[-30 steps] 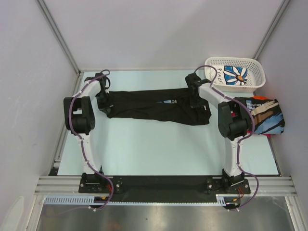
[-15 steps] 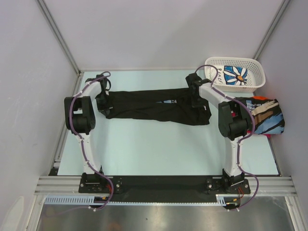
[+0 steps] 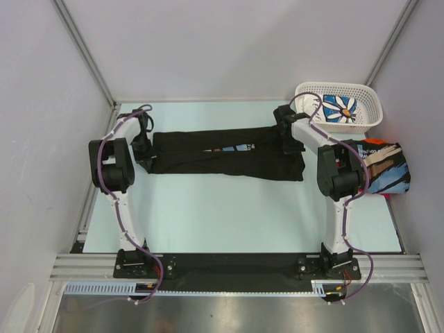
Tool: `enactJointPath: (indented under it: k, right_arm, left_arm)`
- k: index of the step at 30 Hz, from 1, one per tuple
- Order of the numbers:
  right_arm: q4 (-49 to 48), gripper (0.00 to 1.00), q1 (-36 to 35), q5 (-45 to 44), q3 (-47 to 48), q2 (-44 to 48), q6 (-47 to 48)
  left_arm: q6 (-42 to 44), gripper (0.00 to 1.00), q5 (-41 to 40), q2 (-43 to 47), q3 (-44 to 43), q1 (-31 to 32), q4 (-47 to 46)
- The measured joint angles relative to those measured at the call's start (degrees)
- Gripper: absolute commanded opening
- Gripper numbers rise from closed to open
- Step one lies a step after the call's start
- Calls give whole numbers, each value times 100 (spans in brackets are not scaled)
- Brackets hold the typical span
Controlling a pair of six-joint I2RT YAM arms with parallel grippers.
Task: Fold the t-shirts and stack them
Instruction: Fold the other side of the tshirt into a rectangle
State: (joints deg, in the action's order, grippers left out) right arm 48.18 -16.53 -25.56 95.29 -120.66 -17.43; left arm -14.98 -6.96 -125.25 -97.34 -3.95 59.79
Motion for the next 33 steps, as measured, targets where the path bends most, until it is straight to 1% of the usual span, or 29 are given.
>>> enactJointPath:
  k: [6, 11, 12, 13, 14, 15, 16, 17, 18, 19, 20, 21, 22, 25, 26, 27, 30, 31, 32, 33]
  right_arm:
    - [35, 0, 15, -212, 0, -114, -72]
    - [44, 0, 22, -315, 11, -210, -96]
    - [81, 2, 26, -317, 59, -256, -96]
    - [87, 6, 31, -315, 98, -297, -96]
    - [94, 8, 33, -317, 142, -337, -96]
    - [98, 10, 33, -317, 168, -352, -96]
    - [107, 16, 35, -315, 168, -354, -98]
    - [118, 22, 35, -315, 173, -350, -101]
    - [111, 28, 35, -313, 177, -341, -111]
    - [109, 35, 37, -313, 177, -330, -118]
    - [111, 38, 39, -310, 175, -313, -109]
    - [107, 51, 44, -306, 175, -275, -120]
    - [92, 53, 48, -304, 170, -219, -116]
    - [31, 55, 55, -280, 168, 39, -101]
    - [-11, 55, 57, -264, 168, 155, -94]
    - [-59, 55, 61, -260, 168, 273, -90]
    - [-114, 55, 63, -256, 262, 487, -79]
    - [-129, 55, 63, -254, 354, 498, -74]
    - [-151, 55, 63, -247, 420, 496, -74]
    - [-164, 55, 63, -245, 444, 496, -72]
  left_arm:
    - [0, 0, -186, -39, 0, -352, 146]
    - [4, 0, -317, -22, 68, -485, 164]
    - [4, 0, -323, 2, 96, -490, 151]
    - [4, 0, -323, 22, 125, -492, 131]
    - [4, 13, -317, 55, 151, -494, 107]
    - [7, 36, -304, 90, 197, -501, 70]
    - [33, 59, -286, 129, 236, -507, 57]
    - [72, 94, -236, 170, 280, -522, 46]
    - [81, 100, -166, 236, 313, -542, 48]
    - [96, 100, -92, 323, 348, -557, 22]
    - [101, 100, 20, 433, 369, -568, 2]
    - [109, 100, 120, 555, 378, -575, -28]
    - [116, 100, 205, 706, 385, -584, -79]
    - [157, 98, 601, 1187, 391, -588, -247]
    - [166, 92, 756, 1333, 391, -588, -304]
    - [190, 89, 916, 1458, 393, -581, -369]
    - [251, 70, 1290, 1626, 433, -551, -509]
    - [280, 59, 1401, 1631, 472, -527, -553]
    - [310, 55, 1491, 1626, 520, -496, -573]
    - [323, 54, 1545, 1617, 577, -450, -573]
